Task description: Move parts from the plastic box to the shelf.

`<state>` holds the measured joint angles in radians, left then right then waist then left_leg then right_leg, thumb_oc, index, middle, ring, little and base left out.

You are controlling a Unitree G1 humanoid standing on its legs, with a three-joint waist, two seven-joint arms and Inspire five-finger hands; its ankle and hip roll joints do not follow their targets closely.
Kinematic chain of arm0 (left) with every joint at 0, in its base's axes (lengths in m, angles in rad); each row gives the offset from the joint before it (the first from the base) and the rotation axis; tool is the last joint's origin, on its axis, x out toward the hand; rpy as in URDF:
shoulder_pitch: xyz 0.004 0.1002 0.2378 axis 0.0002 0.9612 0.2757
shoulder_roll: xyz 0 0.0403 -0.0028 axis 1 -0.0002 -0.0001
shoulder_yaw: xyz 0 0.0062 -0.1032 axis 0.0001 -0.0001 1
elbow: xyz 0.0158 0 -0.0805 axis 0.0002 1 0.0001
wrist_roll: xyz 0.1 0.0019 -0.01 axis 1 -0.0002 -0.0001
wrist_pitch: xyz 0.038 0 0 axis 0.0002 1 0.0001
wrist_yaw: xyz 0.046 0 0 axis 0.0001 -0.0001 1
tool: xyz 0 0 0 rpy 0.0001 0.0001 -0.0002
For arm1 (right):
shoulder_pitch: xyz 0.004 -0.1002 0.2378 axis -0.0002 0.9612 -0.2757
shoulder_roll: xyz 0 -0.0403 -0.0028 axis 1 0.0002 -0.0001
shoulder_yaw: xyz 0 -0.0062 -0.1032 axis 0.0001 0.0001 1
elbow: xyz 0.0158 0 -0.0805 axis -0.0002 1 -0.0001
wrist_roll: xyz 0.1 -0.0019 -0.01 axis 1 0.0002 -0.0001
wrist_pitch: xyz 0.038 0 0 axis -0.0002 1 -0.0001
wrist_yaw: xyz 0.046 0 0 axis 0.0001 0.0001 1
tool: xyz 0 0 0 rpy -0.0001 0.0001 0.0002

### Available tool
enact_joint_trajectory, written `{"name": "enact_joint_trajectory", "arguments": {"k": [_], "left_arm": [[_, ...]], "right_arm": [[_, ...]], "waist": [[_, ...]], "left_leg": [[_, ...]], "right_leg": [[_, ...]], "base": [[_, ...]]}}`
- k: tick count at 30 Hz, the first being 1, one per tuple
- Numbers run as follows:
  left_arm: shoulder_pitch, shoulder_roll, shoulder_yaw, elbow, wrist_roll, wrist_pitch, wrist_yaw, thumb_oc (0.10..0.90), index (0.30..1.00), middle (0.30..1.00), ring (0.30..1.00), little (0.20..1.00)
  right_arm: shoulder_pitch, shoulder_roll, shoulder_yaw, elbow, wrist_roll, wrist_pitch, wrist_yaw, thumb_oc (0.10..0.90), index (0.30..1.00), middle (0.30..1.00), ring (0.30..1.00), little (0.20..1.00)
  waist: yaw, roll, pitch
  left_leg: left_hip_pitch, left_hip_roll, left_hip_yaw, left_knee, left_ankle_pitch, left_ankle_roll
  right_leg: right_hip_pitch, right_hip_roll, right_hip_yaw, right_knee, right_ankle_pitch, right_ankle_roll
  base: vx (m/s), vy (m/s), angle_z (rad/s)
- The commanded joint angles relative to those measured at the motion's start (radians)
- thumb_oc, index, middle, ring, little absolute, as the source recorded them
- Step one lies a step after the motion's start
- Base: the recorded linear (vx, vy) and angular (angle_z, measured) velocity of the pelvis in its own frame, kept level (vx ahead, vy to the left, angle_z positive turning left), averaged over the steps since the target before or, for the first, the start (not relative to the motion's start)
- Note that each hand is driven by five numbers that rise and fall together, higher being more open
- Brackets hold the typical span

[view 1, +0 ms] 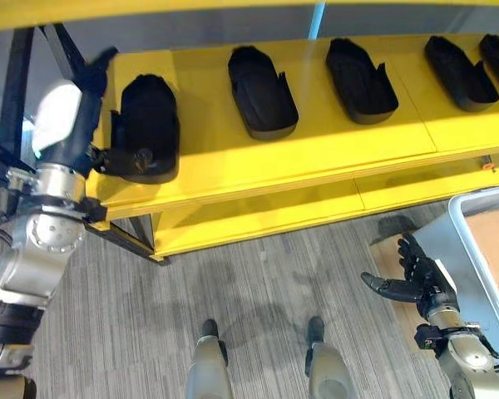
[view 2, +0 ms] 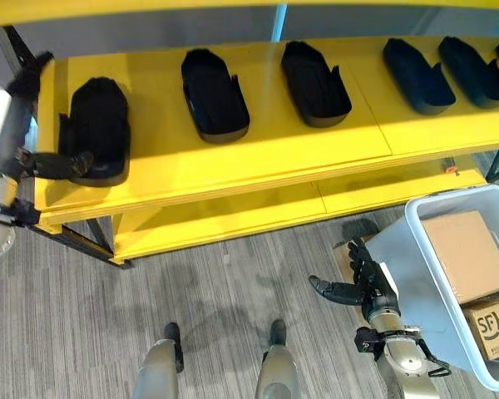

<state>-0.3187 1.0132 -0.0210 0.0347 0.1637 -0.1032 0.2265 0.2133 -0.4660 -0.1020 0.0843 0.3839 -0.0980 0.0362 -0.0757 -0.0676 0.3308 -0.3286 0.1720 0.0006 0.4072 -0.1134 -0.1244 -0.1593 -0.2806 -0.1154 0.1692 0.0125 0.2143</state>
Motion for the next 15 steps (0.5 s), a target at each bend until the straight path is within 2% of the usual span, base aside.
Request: {"name": "enact_joint_trajectory", "arguments": {"k": [1,3,4,6,9,12,15], "left_arm": [[-0.012,-0.068,0.093,-0.076,-0.017,-0.101,0.015,0.9,1.0,1.0,1.0,1.0],[-0.009,-0.121,0.061,-0.081,-0.024,-0.106,0.005,0.9,1.0,1.0,1.0,1.0],[-0.009,-0.121,0.061,-0.081,-0.024,-0.106,0.005,0.9,1.0,1.0,1.0,1.0],[0.052,-0.205,0.044,-0.138,-0.078,-0.121,-0.039,0.9,1.0,1.0,1.0,1.0],[0.086,-0.238,0.038,-0.156,-0.098,-0.125,-0.061,0.9,1.0,1.0,1.0,1.0],[0.195,-0.314,0.044,-0.205,-0.139,-0.13,-0.1,0.9,1.0,1.0,1.0,1.0],[0.279,-0.32,0.05,-0.229,-0.044,-0.124,-0.103,0.9,1.0,1.0,1.0,1.0]], "right_arm": [[0.029,-0.058,-0.117,-0.109,-0.015,-0.094,-0.014,0.9,1.0,1.0,1.0,1.0],[0.024,-0.048,-0.108,-0.108,-0.021,-0.095,-0.019,0.9,1.0,1.0,1.0,1.0],[0.024,-0.048,-0.109,-0.108,-0.021,-0.095,-0.019,0.9,1.0,1.0,1.0,1.0],[0.033,-0.027,-0.117,-0.111,-0.026,-0.095,-0.027,0.9,1.0,1.0,1.0,1.0],[0.036,-0.018,-0.113,-0.109,-0.029,-0.095,-0.029,0.9,1.0,1.0,1.0,1.0],[0.051,0.001,-0.125,-0.116,-0.036,-0.095,-0.037,0.9,1.0,1.0,1.0,1.0],[0.061,0.004,-0.128,-0.118,-0.042,-0.099,-0.042,0.9,1.0,1.0,1.0,1.0]], "waist": [[-0.009,0.042,-0.145],[-0.01,0.047,-0.16],[-0.01,0.047,-0.159],[-0.013,0.054,-0.19],[-0.012,0.057,-0.205],[-0.01,0.063,-0.231],[-0.006,0.065,-0.246]], "left_leg": [[0.081,0.056,0.024,-0.116,0.053,0.003],[0.109,0.059,0.027,-0.147,0.063,0.001],[0.11,0.059,0.027,-0.148,0.064,0.001],[0.153,0.069,0.043,-0.187,0.075,0.001],[0.177,0.071,0.051,-0.205,0.079,0.001],[0.21,0.078,0.057,-0.222,0.08,0.003],[0.238,0.082,0.065,-0.235,0.08,0.003]], "right_leg": [[0.005,-0.029,0.001,0.004,0.009,-0.011],[0.024,-0.024,-0.004,-0.007,0.005,-0.011],[0.024,-0.024,-0.004,-0.007,0.005,-0.011],[0.05,-0.017,-0.011,-0.019,-0.001,-0.012],[0.064,-0.014,-0.01,-0.026,-0.002,-0.012],[0.086,-0.007,-0.011,-0.033,-0.011,-0.013],[0.109,-0.003,-0.014,-0.037,-0.019,-0.014]], "base": [[0.06,-0.036,0.01],[0.06,-0.039,-0.03],[0.07,-0.043,-0.05],[0.1,-0.058,-0.02],[0.06,-0.033,-0.04],[0.07,-0.043,-0.04],[0.06,-0.025,-0.12]]}}
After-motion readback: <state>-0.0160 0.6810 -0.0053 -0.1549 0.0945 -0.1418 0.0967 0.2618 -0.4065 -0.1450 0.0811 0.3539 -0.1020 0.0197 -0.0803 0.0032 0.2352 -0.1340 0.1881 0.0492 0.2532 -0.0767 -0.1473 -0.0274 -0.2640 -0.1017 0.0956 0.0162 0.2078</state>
